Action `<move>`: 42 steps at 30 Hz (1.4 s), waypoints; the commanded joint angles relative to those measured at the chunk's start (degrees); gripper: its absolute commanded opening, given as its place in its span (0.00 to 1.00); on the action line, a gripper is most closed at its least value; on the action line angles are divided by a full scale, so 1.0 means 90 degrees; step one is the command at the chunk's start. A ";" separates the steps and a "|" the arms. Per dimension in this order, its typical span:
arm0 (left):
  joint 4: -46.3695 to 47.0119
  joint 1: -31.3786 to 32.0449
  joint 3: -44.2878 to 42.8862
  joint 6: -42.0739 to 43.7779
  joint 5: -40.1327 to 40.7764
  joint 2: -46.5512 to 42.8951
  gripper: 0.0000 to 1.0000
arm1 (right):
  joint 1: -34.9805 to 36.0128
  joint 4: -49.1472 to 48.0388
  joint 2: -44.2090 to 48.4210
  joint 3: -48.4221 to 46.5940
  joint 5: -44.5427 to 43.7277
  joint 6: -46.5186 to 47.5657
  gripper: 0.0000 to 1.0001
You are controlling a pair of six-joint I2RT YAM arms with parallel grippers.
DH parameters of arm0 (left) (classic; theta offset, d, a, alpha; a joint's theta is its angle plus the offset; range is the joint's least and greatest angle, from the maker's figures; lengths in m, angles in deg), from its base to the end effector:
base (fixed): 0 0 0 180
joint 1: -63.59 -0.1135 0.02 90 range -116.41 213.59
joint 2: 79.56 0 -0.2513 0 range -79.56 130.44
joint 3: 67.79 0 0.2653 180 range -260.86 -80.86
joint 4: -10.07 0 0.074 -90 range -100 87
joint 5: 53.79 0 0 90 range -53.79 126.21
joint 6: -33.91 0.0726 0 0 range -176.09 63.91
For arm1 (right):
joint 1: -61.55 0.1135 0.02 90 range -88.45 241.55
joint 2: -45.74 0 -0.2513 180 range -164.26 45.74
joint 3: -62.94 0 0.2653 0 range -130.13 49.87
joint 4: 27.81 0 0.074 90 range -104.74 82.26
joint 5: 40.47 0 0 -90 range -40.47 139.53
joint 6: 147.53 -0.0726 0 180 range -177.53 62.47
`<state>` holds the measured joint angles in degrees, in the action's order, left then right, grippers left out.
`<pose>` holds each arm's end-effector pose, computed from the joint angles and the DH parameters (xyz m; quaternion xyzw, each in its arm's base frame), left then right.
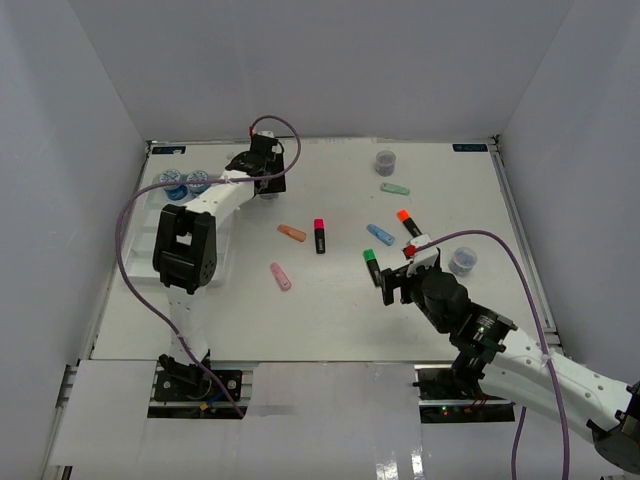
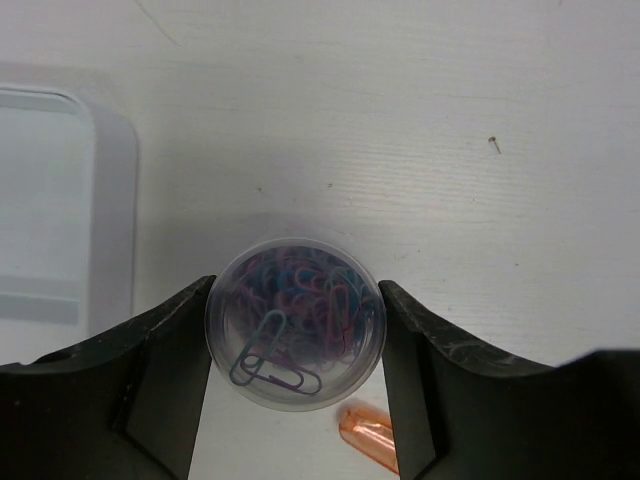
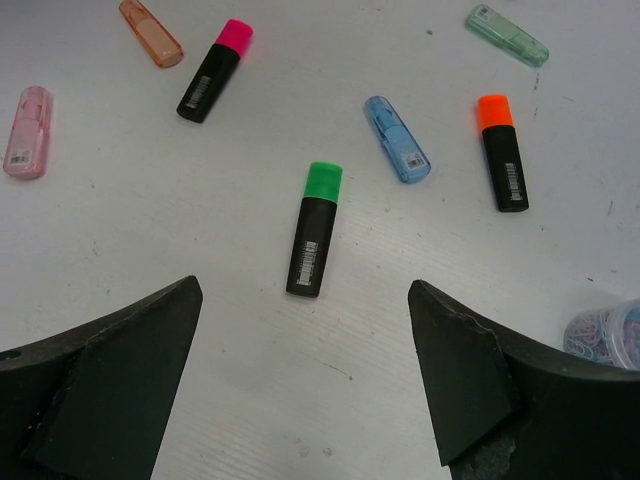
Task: Sort the stationery into containers
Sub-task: Pick up the stationery from the center of the board, then place the stationery in the storage box.
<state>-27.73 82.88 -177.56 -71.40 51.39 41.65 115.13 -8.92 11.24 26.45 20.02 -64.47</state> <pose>0.4823 -0.1487 0.1667 -0.0137 0.9302 0.0156 0.3664 0.1530 0.1472 0.2252 -0.1682 0.7734 0.1135 0.6005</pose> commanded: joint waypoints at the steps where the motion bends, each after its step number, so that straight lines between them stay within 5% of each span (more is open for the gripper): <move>1: -0.0025 -0.0209 0.0381 -0.0174 0.0139 -0.1298 0.50 | -0.0026 -0.0325 0.0181 0.0063 0.0047 0.0058 0.90; 11: -0.0591 -0.1966 0.2949 -0.0896 0.0597 -0.4031 0.52 | -0.0016 -0.0393 0.0367 0.0083 0.0320 0.0048 0.90; 22: -0.0622 -0.3919 0.4602 -0.1667 0.0970 -0.5098 0.55 | -0.0016 -0.0471 0.0601 0.0131 0.0604 0.0000 0.90; 42: 0.0150 -0.4516 0.5179 -0.1864 0.1038 -0.4942 0.59 | -0.0016 -0.0471 0.0650 0.0171 0.0663 -0.0039 0.90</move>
<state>-30.73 42.49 -131.42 -88.12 59.83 -1.98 115.13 -10.36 16.62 28.11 25.94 -64.62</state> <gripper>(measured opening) 0.702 0.903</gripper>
